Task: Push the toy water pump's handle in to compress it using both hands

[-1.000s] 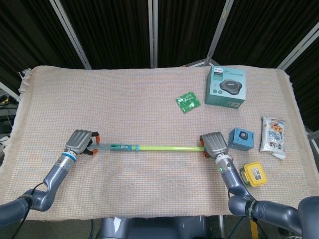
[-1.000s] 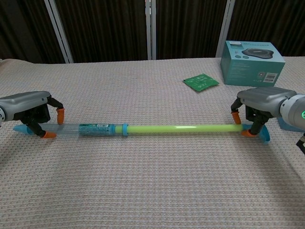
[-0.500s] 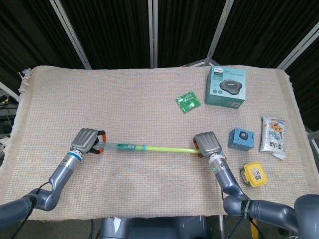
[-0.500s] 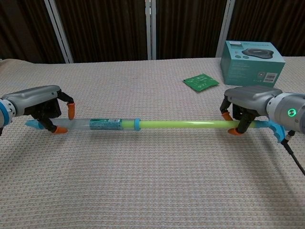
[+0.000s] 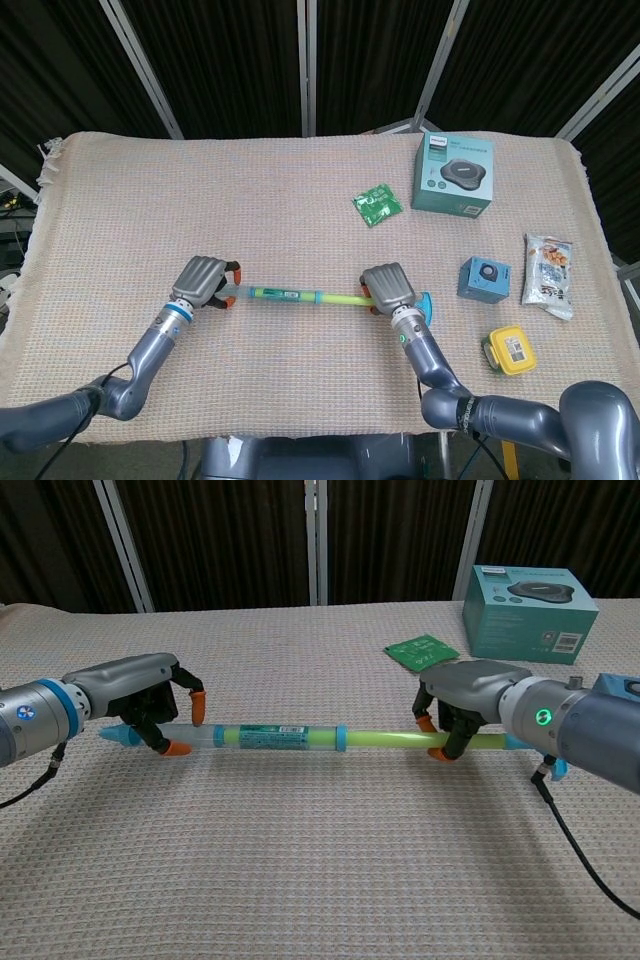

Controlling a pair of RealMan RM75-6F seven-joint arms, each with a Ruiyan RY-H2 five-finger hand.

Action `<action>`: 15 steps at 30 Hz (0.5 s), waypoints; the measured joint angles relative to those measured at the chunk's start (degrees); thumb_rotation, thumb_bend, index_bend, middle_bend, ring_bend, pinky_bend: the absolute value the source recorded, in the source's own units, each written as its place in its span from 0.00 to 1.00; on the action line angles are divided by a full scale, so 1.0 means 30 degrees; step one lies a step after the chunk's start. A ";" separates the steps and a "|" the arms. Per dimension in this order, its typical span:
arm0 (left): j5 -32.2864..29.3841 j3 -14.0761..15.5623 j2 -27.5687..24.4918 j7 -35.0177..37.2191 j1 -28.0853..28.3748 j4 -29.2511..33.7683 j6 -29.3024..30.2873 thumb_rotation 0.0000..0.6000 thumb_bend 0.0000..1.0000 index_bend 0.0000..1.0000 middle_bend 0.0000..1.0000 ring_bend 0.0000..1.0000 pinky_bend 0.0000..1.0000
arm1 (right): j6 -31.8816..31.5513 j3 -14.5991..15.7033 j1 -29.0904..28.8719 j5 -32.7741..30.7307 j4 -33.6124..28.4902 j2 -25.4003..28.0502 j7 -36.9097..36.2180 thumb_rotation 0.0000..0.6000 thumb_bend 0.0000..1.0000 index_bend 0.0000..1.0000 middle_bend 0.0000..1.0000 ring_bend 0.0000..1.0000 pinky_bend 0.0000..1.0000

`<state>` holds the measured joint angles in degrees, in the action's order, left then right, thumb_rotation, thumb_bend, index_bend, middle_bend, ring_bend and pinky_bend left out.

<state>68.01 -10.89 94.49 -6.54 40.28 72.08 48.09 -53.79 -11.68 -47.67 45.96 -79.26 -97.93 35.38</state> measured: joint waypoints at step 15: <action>-0.0698 -0.0394 0.0967 -0.0699 0.0724 0.0304 0.0164 1.00 0.43 0.80 0.99 0.91 1.00 | -0.0060 -0.0379 -0.0979 -0.0511 0.0405 -0.1132 0.0634 1.00 0.45 0.72 1.00 1.00 1.00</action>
<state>65.92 -12.07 97.39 -8.64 42.46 72.99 48.58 -53.97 -12.82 -50.61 44.42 -78.04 -101.33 37.28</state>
